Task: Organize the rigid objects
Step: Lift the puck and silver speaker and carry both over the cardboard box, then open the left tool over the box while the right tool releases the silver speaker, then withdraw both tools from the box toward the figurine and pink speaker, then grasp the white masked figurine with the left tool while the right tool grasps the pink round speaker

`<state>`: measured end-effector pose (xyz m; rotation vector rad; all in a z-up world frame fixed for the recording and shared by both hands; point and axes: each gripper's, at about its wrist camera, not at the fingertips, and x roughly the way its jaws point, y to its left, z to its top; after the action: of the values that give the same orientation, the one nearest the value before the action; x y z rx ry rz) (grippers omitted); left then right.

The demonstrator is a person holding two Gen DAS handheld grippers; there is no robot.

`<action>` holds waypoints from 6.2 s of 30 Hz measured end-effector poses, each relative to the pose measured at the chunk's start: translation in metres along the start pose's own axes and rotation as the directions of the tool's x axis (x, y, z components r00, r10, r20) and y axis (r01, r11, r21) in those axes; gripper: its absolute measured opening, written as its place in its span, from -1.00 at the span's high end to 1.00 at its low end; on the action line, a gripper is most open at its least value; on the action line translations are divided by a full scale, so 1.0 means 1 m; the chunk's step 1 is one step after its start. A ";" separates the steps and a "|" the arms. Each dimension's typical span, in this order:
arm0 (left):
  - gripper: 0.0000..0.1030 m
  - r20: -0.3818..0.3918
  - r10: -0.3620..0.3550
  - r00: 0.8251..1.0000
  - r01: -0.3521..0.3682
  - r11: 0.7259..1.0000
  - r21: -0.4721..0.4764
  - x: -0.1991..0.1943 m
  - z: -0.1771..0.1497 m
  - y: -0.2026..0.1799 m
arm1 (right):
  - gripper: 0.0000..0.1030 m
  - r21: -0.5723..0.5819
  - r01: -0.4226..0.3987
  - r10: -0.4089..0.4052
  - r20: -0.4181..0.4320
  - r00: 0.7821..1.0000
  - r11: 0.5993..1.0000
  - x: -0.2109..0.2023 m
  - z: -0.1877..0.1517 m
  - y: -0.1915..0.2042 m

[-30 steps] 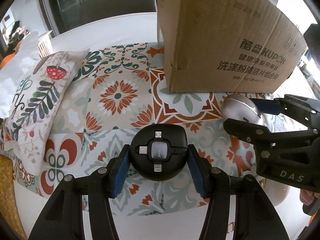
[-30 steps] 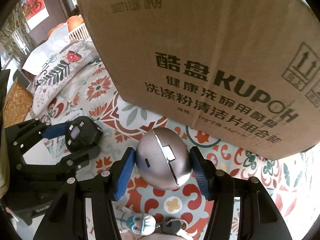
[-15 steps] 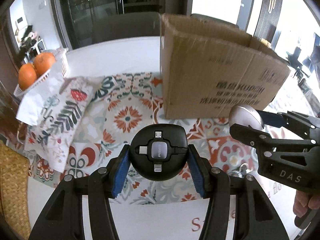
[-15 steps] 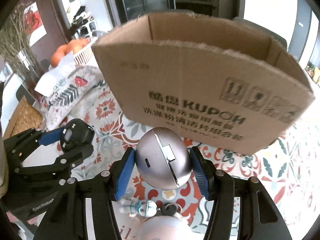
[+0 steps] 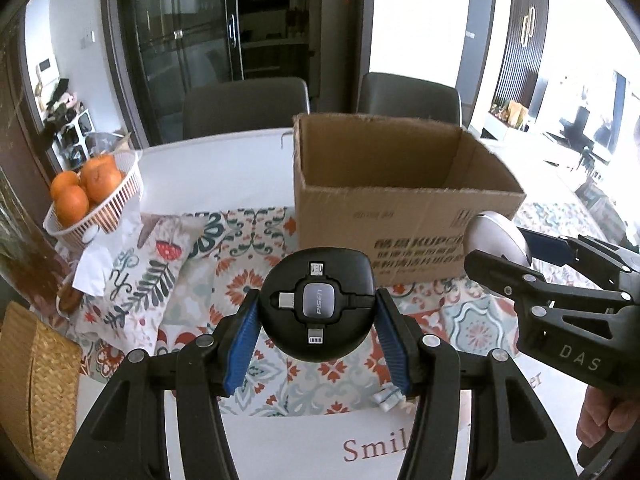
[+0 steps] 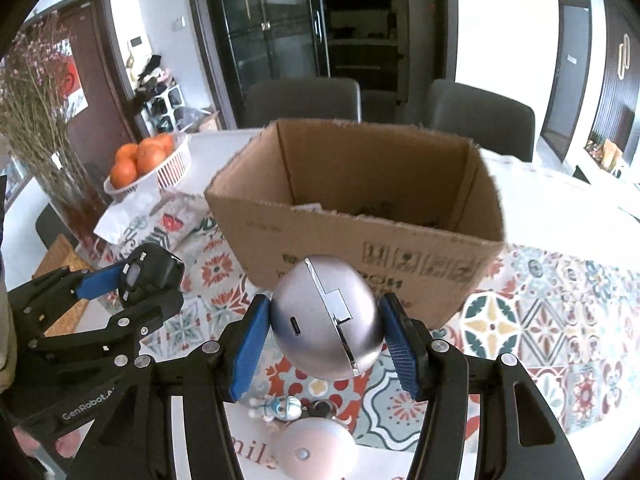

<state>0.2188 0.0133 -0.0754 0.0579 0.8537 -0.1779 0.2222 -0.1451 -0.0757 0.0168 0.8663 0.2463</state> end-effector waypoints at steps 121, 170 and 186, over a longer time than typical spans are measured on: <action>-0.66 0.022 0.032 0.999 -0.033 0.997 0.074 -0.052 0.003 -0.023 | -0.35 0.050 0.099 -0.100 0.027 0.995 0.994 -0.058 -0.006 -0.011; -0.63 -0.137 0.016 0.990 -0.022 0.999 -0.045 -0.018 -0.076 -0.019 | -0.36 0.136 0.011 0.015 -0.188 0.982 0.991 -0.007 -0.110 0.003; -0.63 -0.311 -0.140 0.940 0.068 0.970 -0.232 0.041 -0.076 -0.022 | -0.46 0.159 -0.069 0.115 -0.303 0.946 0.985 0.040 -0.120 -0.004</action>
<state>0.1848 -0.0050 -0.1559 -0.1700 1.2043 -0.1761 0.1574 -0.1502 -0.1842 0.1598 1.1991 0.2774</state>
